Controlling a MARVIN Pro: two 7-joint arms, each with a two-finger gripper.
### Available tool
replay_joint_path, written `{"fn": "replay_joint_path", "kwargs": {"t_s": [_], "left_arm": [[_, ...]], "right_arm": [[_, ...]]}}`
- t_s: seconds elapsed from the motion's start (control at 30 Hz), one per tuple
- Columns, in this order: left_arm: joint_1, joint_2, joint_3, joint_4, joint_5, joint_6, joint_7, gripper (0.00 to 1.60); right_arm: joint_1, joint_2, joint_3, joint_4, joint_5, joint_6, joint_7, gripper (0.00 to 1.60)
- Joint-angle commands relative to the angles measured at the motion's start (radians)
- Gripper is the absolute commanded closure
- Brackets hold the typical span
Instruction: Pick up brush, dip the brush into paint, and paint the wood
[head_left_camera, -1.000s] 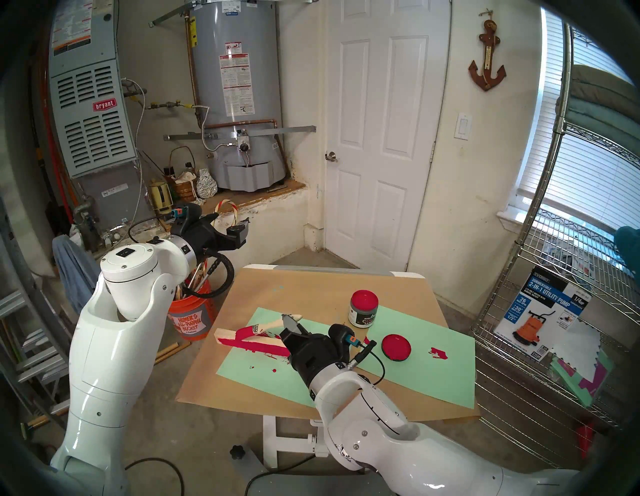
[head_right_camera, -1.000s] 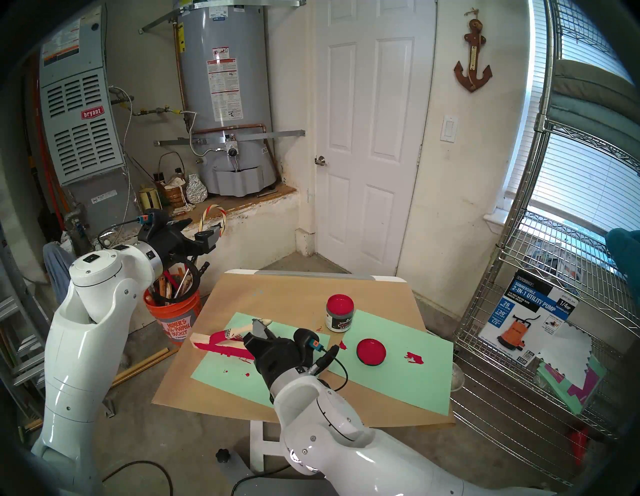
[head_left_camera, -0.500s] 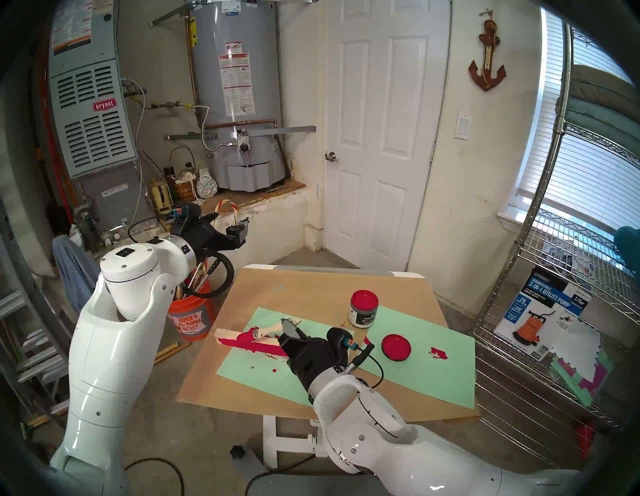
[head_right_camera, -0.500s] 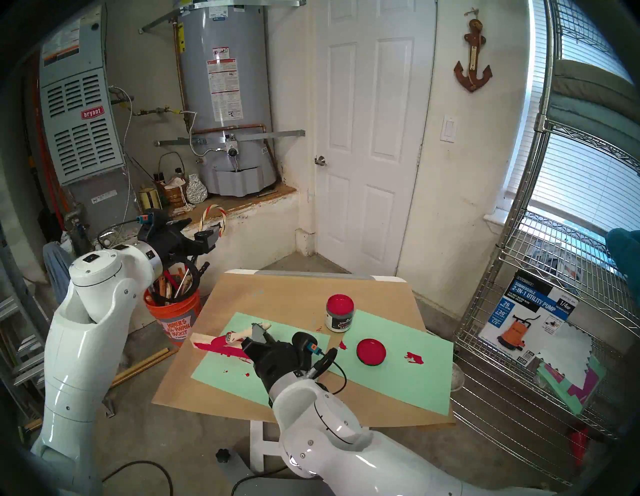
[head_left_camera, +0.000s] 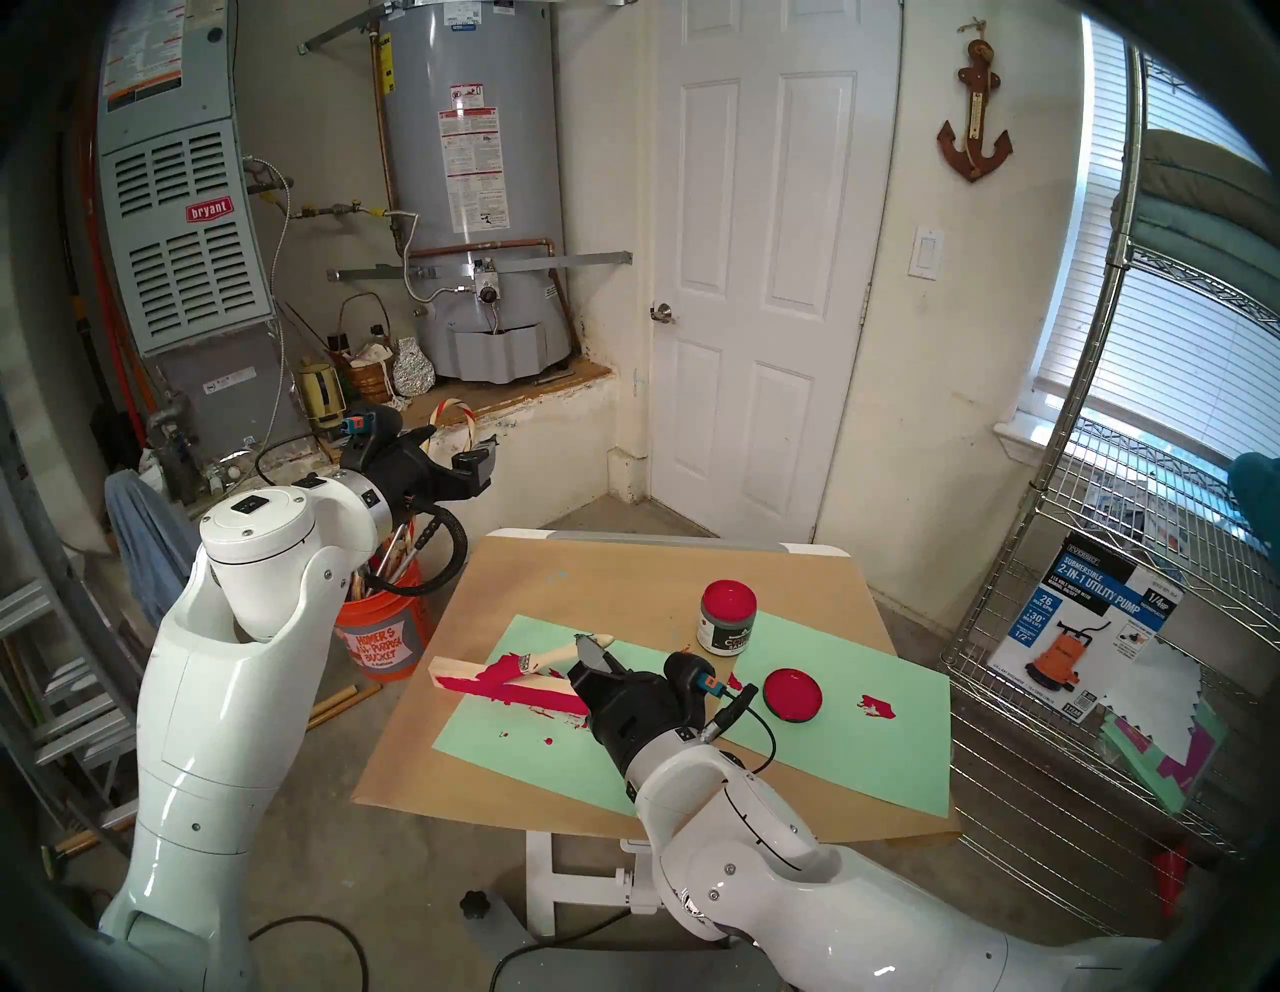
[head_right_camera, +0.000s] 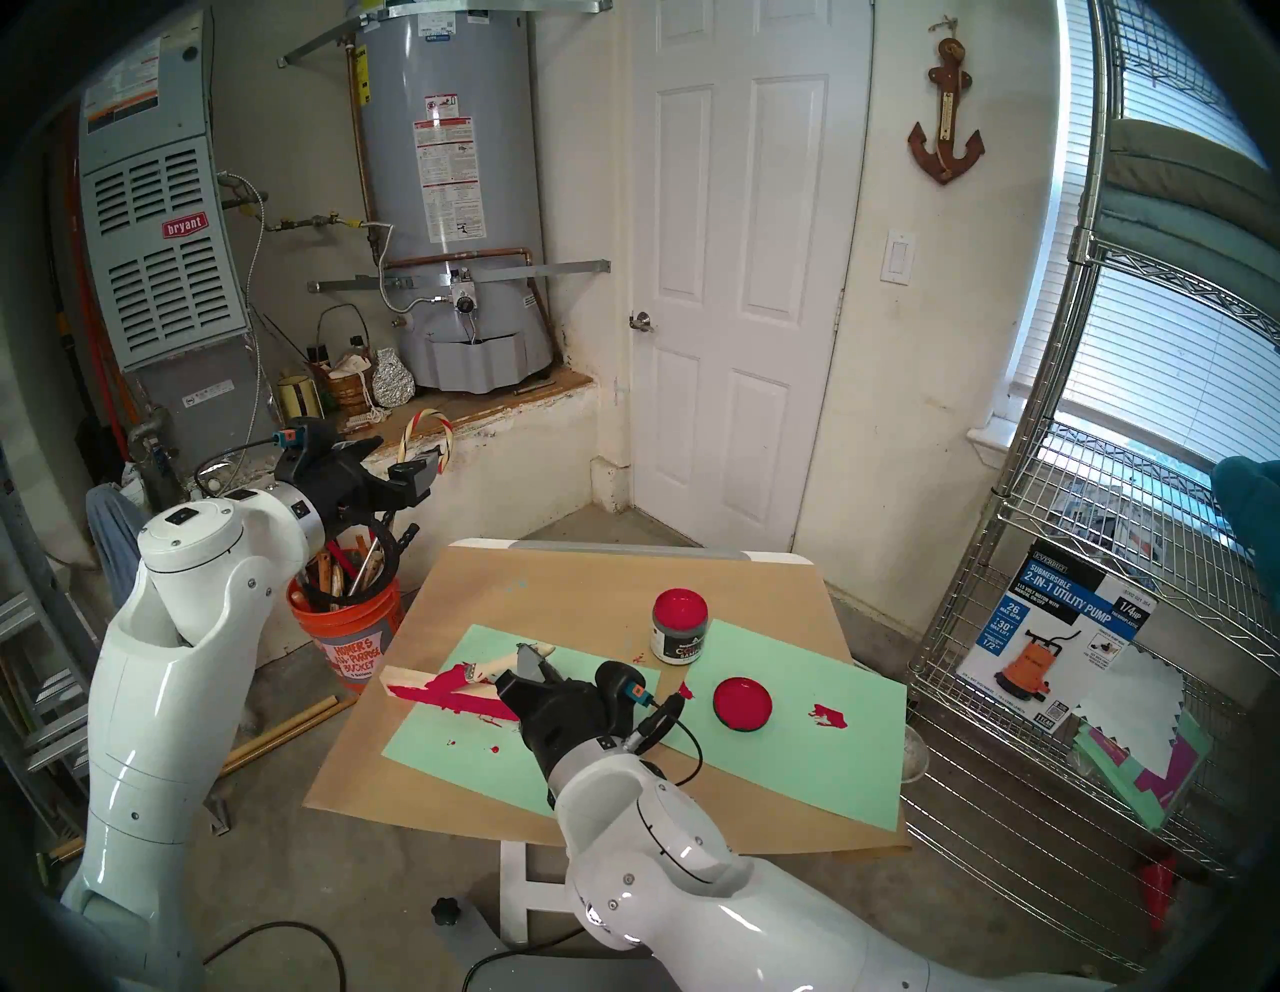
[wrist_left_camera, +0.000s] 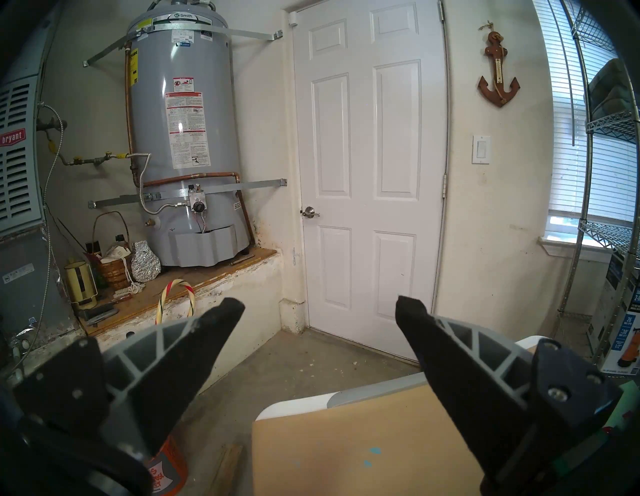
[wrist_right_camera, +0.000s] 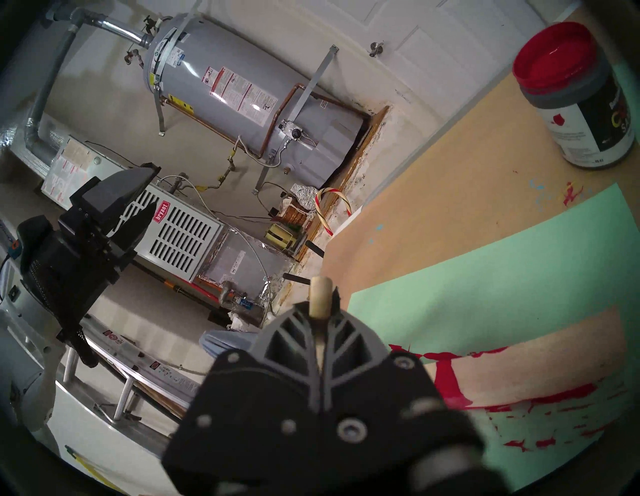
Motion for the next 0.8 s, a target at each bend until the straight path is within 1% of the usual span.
{"fn": "replay_joint_path", "kwargs": {"t_s": [0.0, 0.23, 0.5, 0.77], "left_arm": [[-0.014, 0.001, -0.004, -0.015, 0.0, -0.005, 0.001, 0.0], [-0.013, 0.002, -0.003, -0.015, -0.001, -0.006, 0.002, 0.0], [-0.013, 0.004, -0.003, -0.015, -0.002, -0.006, 0.003, 0.0], [-0.013, 0.005, -0.002, -0.015, -0.004, -0.007, 0.004, 0.0]], "right_arm": [[0.006, -0.003, 0.0, -0.017, 0.004, 0.008, -0.006, 1.6], [0.004, 0.005, 0.008, -0.025, 0.004, 0.008, -0.019, 1.6], [-0.01, 0.034, 0.014, -0.052, -0.003, 0.007, -0.018, 1.6], [-0.029, 0.06, 0.023, -0.06, -0.023, -0.012, -0.017, 1.6]]}}
